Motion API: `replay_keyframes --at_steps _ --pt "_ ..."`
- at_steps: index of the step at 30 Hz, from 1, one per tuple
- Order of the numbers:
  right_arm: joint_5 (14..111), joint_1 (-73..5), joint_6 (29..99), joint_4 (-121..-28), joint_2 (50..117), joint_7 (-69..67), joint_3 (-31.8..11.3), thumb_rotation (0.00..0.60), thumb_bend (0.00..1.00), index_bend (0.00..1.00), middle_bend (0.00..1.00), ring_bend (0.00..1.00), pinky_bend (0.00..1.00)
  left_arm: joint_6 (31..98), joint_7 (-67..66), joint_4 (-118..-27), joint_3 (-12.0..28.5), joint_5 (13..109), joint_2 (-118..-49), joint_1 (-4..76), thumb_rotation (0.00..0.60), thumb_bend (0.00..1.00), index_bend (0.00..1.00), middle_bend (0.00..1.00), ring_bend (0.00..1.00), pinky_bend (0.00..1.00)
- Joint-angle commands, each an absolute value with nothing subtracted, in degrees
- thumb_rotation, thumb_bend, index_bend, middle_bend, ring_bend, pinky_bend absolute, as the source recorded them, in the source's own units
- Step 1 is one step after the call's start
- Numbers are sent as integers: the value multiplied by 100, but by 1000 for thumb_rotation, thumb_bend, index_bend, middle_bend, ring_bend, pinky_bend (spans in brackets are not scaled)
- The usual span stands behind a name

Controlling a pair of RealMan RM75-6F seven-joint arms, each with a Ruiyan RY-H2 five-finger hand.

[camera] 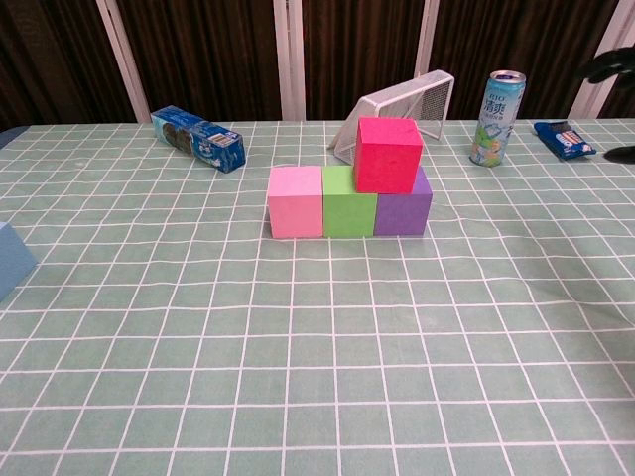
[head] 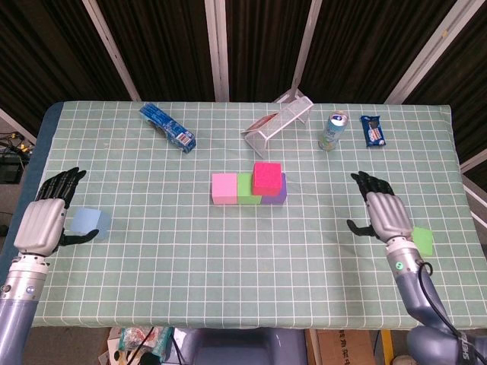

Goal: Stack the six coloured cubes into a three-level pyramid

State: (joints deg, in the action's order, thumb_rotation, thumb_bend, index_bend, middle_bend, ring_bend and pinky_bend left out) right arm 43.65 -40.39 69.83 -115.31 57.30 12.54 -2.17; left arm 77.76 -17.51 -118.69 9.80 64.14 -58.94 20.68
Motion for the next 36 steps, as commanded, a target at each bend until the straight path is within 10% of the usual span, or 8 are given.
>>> replay_keyframes --at_steps 1,36 --pt "5392 -3230 7567 -11373 5485 715 239 600 348 0 0 0 24 7803 -1820 -11860 924 6400 -6004 2047 600 82 0 20 0 50" --pt "6636 -2087 7163 -10364 5851 -643 -253 600 348 0 0 0 24 5700 -2474 -9354 380 5570 -6297 2737 600 52 0 57 0 51"
